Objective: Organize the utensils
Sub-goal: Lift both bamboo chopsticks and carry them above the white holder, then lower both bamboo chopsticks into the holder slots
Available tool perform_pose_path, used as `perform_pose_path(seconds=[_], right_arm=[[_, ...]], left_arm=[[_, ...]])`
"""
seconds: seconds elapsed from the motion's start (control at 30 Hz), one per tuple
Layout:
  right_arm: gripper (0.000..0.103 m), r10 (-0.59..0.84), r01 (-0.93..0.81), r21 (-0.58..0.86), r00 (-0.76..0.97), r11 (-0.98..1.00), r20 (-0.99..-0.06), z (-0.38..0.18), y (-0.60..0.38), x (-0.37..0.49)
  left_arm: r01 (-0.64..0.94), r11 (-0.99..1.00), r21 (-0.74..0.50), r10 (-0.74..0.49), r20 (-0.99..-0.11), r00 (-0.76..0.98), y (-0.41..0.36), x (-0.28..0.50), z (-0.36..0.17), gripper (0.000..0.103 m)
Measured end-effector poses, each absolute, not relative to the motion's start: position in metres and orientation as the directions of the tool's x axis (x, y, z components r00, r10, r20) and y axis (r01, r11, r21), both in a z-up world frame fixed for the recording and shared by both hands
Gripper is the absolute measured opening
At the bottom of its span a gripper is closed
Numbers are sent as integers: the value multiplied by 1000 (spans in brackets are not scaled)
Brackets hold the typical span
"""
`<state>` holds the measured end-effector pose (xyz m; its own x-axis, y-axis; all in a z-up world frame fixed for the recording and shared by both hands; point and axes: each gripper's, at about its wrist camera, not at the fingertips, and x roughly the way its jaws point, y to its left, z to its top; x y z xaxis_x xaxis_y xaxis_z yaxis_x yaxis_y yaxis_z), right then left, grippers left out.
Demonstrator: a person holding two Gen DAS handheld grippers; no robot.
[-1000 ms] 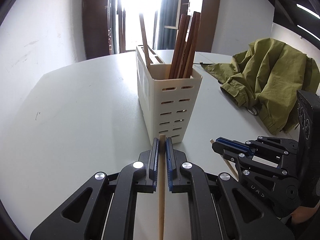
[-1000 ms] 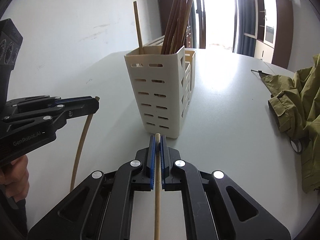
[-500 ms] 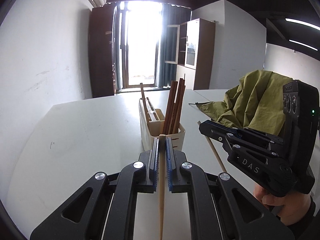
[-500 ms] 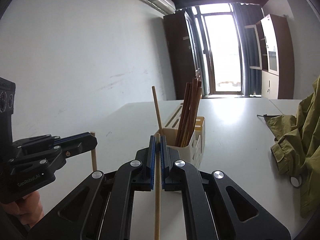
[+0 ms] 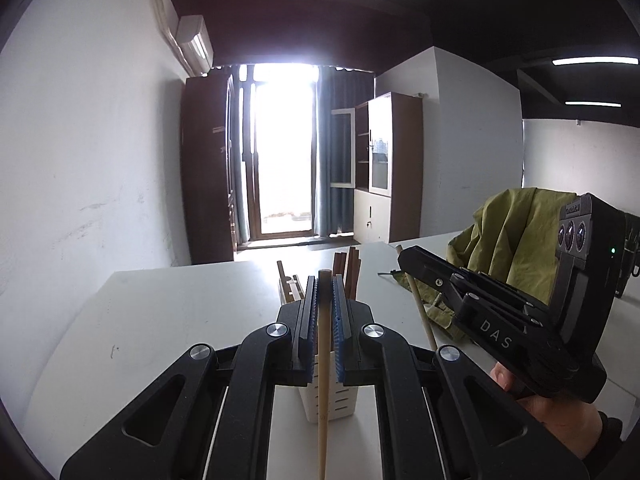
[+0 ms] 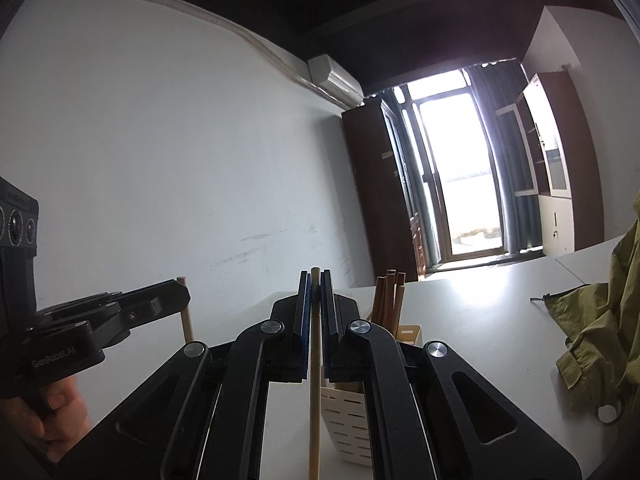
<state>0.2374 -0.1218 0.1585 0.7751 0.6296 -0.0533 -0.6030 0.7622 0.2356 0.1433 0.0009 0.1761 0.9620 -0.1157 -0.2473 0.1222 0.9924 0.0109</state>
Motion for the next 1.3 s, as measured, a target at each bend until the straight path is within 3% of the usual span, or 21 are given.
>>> perform_pose_path(seconds=[0.63,0.87,1.07,1.3], right_arm=[[5,586,-615,272,788,740,188,162,-136,266],[5,576,-631,234,773,739,264,164,-133,271],[5,597,-660,208,747,722,293,164,-126,276],[5,600,-682,162,714,714,362,163,-118,277]], left_arm=[[78,996,-41,-78,8,997,-2,162,203,6],[89,995,-43,-86,59,995,-3,167,207,6],[55,998,-43,-46,171,984,-1,157,210,6],[68,997,-46,-55,235,970,3,158,211,6]])
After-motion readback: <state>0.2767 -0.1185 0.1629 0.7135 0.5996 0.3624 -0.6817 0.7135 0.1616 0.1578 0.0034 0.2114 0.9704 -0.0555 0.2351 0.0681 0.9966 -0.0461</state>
